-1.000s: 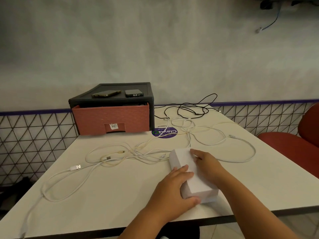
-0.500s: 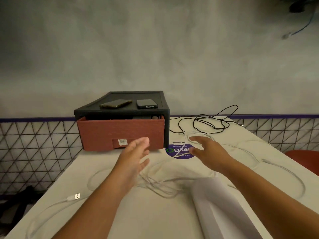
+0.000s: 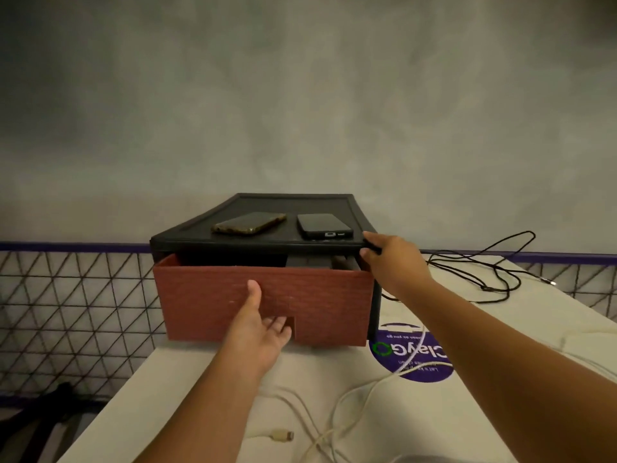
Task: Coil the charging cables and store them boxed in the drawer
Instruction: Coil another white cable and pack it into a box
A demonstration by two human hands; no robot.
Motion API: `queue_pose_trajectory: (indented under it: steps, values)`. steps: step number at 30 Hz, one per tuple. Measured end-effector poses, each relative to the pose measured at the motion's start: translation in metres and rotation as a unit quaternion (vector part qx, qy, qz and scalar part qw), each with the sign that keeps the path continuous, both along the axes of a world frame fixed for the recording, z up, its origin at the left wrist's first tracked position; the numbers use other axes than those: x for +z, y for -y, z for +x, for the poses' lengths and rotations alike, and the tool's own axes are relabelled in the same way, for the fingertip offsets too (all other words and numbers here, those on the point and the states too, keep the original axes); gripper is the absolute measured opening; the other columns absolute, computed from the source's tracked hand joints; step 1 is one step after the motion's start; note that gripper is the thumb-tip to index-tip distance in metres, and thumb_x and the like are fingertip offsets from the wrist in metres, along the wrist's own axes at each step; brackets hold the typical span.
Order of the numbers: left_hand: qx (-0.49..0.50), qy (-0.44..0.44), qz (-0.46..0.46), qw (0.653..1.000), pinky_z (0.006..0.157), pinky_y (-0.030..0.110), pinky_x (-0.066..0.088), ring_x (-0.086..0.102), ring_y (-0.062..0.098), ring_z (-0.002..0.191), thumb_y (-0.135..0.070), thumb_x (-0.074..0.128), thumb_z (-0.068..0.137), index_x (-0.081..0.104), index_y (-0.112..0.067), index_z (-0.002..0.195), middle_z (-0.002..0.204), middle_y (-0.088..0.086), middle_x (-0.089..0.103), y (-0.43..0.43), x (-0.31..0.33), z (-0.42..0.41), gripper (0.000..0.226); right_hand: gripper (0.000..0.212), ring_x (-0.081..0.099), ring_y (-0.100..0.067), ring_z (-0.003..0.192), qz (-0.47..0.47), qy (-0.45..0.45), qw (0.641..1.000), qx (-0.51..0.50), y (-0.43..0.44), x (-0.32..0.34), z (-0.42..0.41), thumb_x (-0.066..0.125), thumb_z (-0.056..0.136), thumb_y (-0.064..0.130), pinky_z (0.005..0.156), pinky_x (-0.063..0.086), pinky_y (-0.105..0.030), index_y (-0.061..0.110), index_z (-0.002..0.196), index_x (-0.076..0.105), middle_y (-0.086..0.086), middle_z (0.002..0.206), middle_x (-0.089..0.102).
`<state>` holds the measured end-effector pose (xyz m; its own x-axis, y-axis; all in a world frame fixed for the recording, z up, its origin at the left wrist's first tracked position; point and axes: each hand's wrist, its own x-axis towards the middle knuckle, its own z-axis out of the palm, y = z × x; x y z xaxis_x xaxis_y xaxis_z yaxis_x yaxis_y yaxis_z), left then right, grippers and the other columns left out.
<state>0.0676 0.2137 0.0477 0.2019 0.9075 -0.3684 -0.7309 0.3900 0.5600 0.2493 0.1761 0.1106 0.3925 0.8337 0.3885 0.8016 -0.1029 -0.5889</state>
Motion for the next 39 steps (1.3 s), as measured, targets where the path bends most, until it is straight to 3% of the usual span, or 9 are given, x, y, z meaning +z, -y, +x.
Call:
queue_pose_trajectory:
  steps: [2, 7, 11, 18, 26, 29, 33, 37, 39]
  values:
    - [0.015, 0.011, 0.002, 1.000, 0.111, 0.043, 0.026, 0.033, 0.028, 0.135, -0.049, 0.058, 0.083, 0.022, -0.006, 0.146, 0.146, 0.017, 0.031, -0.006, -0.005, 0.004, 0.084, 0.041, 0.060, -0.025, 0.103, 0.002, 0.000, 1.000, -0.013, -0.005, 0.000, 0.002, 0.050, 0.095, 0.030, 0.083, 0.050, -0.033, 0.027, 0.136, 0.046, -0.009, 0.125, 0.060]
    - [0.058, 0.009, -0.001, 0.998, 0.106, 0.039, 0.035, 0.044, 0.027, 0.119, -0.050, 0.060, 0.082, 0.035, -0.006, 0.138, 0.128, 0.017, 0.044, 0.005, -0.007, 0.005, 0.076, 0.041, 0.057, -0.019, 0.085, -0.003, 0.002, 1.000, -0.015, -0.009, 0.004, 0.006, 0.055, 0.093, 0.029, 0.068, 0.044, -0.026, 0.026, 0.134, 0.050, -0.008, 0.117, 0.063]
    - [0.065, -0.005, 0.002, 0.998, 0.100, 0.037, 0.038, 0.050, 0.024, 0.104, -0.048, 0.061, 0.081, 0.043, -0.006, 0.131, 0.112, 0.013, 0.053, 0.029, -0.006, -0.003, 0.067, 0.041, 0.059, -0.020, 0.087, -0.022, -0.006, 1.000, -0.013, -0.009, 0.009, 0.005, 0.056, 0.092, 0.028, 0.073, 0.050, -0.029, 0.024, 0.133, 0.051, -0.008, 0.114, 0.064]
    - [0.063, 0.002, -0.010, 0.998, 0.092, 0.038, 0.042, 0.054, 0.025, 0.103, -0.045, 0.061, 0.081, 0.048, -0.005, 0.125, 0.116, 0.016, 0.055, 0.077, 0.000, -0.023, 0.061, 0.041, 0.059, -0.022, 0.080, -0.042, -0.043, 0.998, -0.012, -0.007, 0.018, 0.004, 0.061, 0.090, 0.026, 0.078, 0.055, -0.035, 0.020, 0.130, 0.055, -0.007, 0.098, 0.063]
    - [0.071, 0.008, -0.041, 0.997, 0.083, 0.037, 0.043, 0.056, 0.026, 0.100, -0.046, 0.063, 0.075, 0.053, -0.003, 0.119, 0.108, 0.015, 0.059, 0.122, 0.007, -0.042, 0.062, 0.042, 0.059, -0.029, 0.104, -0.044, -0.042, 0.998, -0.023, -0.006, 0.021, 0.002, 0.065, 0.087, 0.026, 0.092, 0.049, -0.038, 0.016, 0.127, 0.058, -0.012, 0.120, 0.062]
    - [0.073, 0.010, -0.048, 0.996, 0.070, 0.036, 0.045, 0.058, 0.025, 0.090, -0.044, 0.064, 0.071, 0.055, -0.002, 0.109, 0.098, 0.016, 0.061, 0.144, 0.010, -0.049, 0.058, 0.042, 0.059, -0.030, 0.102, -0.042, -0.049, 0.998, -0.022, -0.006, 0.021, 0.002, 0.065, 0.086, 0.025, 0.091, 0.049, -0.039, 0.015, 0.127, 0.058, -0.013, 0.118, 0.062]
    - [0.069, 0.004, -0.063, 0.996, 0.065, 0.036, 0.045, 0.054, 0.024, 0.076, -0.044, 0.062, 0.058, 0.055, 0.001, 0.094, 0.081, 0.014, 0.058, 0.170, 0.013, -0.069, 0.058, 0.043, 0.058, -0.031, 0.105, -0.029, -0.074, 0.997, -0.017, -0.005, 0.018, 0.002, 0.066, 0.085, 0.024, 0.095, 0.048, -0.043, 0.014, 0.126, 0.058, -0.014, 0.121, 0.061]
    - [0.060, 0.014, -0.083, 0.995, 0.043, 0.031, 0.053, 0.049, 0.024, 0.067, -0.043, 0.062, 0.053, 0.054, 0.002, 0.083, 0.072, 0.013, 0.056, 0.190, 0.014, -0.088, 0.056, 0.043, 0.058, -0.033, 0.104, -0.022, -0.101, 0.995, -0.015, -0.007, 0.017, 0.003, 0.067, 0.085, 0.022, 0.094, 0.049, -0.045, 0.013, 0.126, 0.058, -0.015, 0.120, 0.061]
    - [0.057, 0.010, -0.087, 0.994, 0.046, 0.031, 0.053, 0.050, 0.025, 0.068, -0.044, 0.061, 0.053, 0.055, 0.002, 0.080, 0.066, 0.013, 0.059, 0.198, 0.010, -0.094, 0.054, 0.043, 0.059, -0.033, 0.105, -0.022, -0.112, 0.993, -0.010, -0.007, 0.018, 0.003, 0.068, 0.084, 0.021, 0.094, 0.048, -0.045, 0.013, 0.125, 0.059, -0.015, 0.120, 0.061]
